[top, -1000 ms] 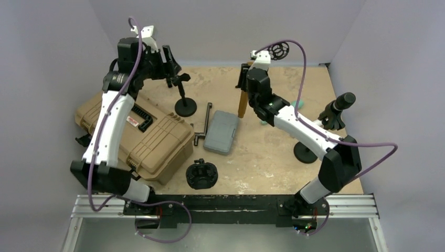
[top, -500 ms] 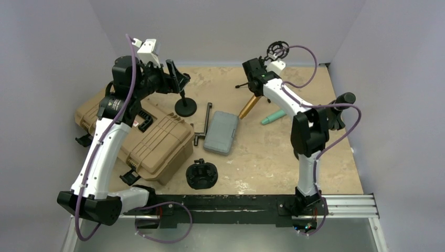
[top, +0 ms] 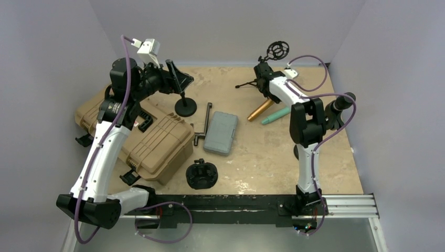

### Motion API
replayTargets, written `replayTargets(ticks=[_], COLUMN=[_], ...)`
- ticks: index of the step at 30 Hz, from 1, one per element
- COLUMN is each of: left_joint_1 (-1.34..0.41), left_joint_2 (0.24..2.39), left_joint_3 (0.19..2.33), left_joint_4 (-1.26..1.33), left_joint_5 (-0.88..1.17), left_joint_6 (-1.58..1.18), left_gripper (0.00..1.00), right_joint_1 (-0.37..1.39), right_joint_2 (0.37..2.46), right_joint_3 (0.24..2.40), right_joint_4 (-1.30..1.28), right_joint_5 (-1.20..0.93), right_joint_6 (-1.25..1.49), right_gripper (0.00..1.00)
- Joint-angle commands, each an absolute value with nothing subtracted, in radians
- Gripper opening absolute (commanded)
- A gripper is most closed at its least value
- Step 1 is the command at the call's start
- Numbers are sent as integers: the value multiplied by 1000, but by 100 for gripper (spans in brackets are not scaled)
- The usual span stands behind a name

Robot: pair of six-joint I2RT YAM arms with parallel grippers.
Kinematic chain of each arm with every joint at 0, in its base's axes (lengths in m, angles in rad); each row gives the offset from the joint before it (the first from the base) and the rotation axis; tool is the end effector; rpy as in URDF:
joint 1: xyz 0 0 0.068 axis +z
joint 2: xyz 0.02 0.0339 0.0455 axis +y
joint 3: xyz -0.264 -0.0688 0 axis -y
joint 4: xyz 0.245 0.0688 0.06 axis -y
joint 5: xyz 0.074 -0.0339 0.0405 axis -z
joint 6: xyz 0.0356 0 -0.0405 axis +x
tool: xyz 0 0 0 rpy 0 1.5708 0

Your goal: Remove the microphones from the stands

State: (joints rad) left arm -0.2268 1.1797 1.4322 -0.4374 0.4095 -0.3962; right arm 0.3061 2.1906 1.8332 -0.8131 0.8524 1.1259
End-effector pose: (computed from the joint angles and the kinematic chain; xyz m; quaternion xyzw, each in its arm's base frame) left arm 0.2369 -0.0692 0.4573 0.0657 0.7616 -0.3406 0.5474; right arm 0.4484 0.1136 0.2092 0.4310 0.7857 -0.1868 0.4025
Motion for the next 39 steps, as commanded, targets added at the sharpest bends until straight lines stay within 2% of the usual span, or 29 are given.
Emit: replayTargets(ticks=[1,6,8,11,13,19,23,28,33,39], left_joint_1=[-224,-223,-224,-224,-223,-207,-200,-198,-196,-196], left_joint_2=[1179,1183,1183,1189,1194,1204,1209,1222,1224,1224], left_joint_3=[1424,1419,1418,1417,1416,1417,1416,1413,1412,1410], left_joint_4=[-375,-369,-371,-373,-375,-377,-377,-379,-383,-382], left_joint_5=[455,457,450,446,443,450,450,439,429,426], left_joint_6=[-430,-432,-427,-422,-419,-417,-415,-406,-399,-399], left_gripper=[73,73,74,74,74,75,75,75,75,75], right_joint_1=[316,315,316,315,315,320,363,524,645,666], right_joint_2=[2194,2211,2218,2219,2207,2129,1989,1750,1551,1239], right_joint_3=[1862,1868,1881,1899,1891,1832,1734,1535,1460,1373], right_joint_4=[-823,-819,-830,-855,-848,-725,-560,-342,-333,-351], right_joint_5=[917,898,905,919,921,904,826,660,557,415], right_joint_6=[1164,1158,1153,1146,1124,903,627,274,171,164], right_gripper=[14,27,42,57,59,80,82,83,83,84])
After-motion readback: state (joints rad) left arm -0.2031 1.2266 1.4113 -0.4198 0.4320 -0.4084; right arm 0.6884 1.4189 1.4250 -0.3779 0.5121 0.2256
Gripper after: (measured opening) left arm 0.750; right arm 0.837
